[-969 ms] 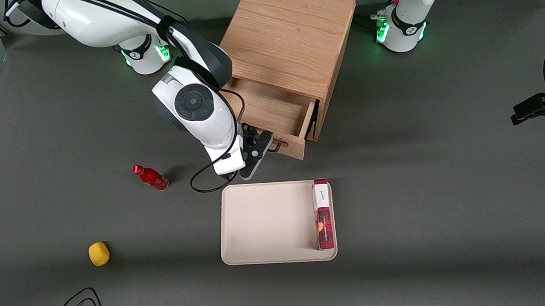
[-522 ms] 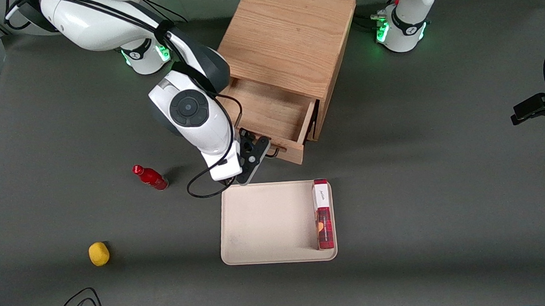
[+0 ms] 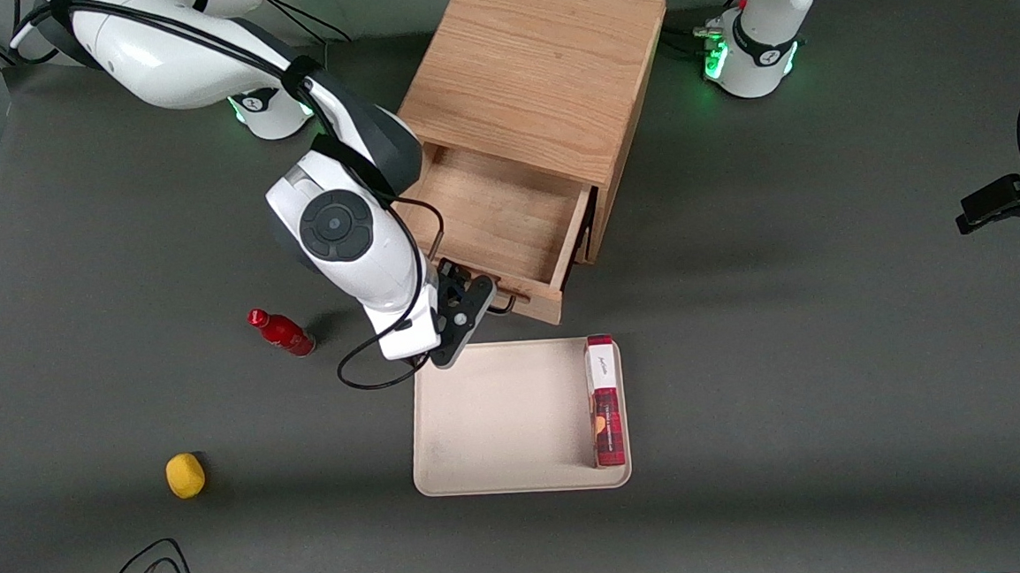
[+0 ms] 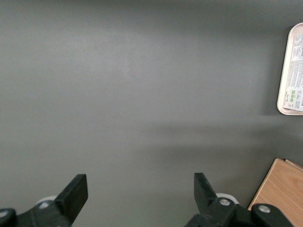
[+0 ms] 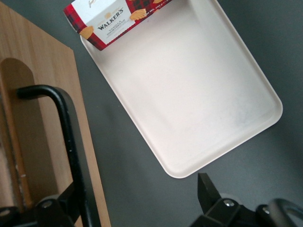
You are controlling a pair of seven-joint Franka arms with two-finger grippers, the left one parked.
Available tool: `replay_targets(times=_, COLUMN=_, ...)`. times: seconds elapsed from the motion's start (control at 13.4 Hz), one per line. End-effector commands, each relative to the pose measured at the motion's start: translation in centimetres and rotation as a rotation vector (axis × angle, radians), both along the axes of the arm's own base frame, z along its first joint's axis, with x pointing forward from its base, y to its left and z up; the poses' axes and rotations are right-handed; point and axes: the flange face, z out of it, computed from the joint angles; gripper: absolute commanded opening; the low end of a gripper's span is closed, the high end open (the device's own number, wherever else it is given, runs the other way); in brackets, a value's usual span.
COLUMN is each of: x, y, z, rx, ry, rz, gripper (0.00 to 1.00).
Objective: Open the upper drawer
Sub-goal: 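Pull the upper drawer outward from the cabinet with the right gripper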
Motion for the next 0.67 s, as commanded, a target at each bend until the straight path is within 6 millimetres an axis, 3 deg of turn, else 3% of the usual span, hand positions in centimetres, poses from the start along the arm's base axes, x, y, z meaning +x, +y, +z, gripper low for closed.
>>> replay_targets(times=0.0, x=1.3, y=-0.1, z=0.2, rx=0.003, ry=-0.029, rz=0.014, gripper=1.00)
replay_targets(times=0.6, x=3.1, y=-1.7, z=1.3, rx=0.008, ry=-0.062, rz=0.000, gripper=1.00)
